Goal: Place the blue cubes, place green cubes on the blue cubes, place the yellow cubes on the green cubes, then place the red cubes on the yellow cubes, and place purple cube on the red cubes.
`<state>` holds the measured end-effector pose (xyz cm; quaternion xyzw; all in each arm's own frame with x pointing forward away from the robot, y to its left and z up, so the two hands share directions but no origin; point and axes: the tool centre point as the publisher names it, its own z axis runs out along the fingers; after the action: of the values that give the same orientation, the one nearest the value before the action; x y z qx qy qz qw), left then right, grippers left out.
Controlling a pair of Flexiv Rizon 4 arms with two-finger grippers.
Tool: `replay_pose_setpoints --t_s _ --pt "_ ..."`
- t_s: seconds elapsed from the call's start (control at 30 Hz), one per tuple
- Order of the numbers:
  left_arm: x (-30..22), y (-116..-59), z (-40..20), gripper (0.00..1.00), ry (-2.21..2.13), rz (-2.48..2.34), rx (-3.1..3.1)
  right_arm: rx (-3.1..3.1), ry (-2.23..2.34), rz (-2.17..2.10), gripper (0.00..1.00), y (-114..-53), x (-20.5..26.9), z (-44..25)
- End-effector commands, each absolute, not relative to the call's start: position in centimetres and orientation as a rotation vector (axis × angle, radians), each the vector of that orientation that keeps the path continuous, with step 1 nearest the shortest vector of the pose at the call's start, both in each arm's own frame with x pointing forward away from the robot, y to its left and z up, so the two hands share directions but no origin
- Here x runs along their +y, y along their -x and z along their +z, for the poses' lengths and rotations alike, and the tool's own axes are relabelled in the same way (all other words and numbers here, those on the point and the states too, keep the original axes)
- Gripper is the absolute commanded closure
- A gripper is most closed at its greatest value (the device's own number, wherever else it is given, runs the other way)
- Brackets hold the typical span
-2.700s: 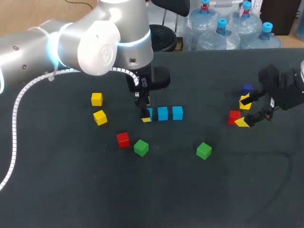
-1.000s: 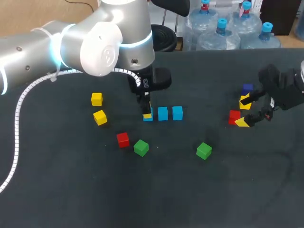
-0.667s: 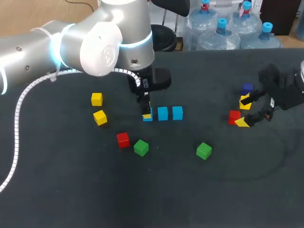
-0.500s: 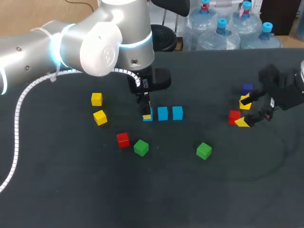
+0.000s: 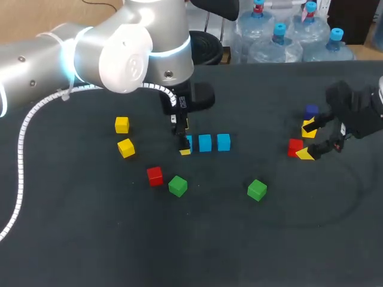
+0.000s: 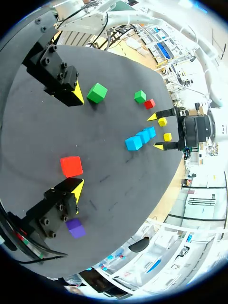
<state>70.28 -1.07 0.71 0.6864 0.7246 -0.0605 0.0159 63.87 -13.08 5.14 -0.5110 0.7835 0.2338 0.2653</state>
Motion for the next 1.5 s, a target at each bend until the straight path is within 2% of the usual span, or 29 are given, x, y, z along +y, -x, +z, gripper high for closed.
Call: replay_pose_setpoints --t_s 0.03,0.97,1.5 --pt "-0.5 -69.8 1.4 0.00 -2.125 -0.175 2.257 2.116 1.380 0.631 0.00 -63.9 -13.0 5.1" --pt "4.8 -67.6 2.3 0.00 -2.048 -0.155 2.352 2.116 1.380 0.631 0.00 -63.9 -13.0 5.1" --pt "5.7 -67.0 3.0 0.00 -2.019 -0.140 2.367 2.116 1.380 0.631 0.00 -63.9 -13.0 5.1"
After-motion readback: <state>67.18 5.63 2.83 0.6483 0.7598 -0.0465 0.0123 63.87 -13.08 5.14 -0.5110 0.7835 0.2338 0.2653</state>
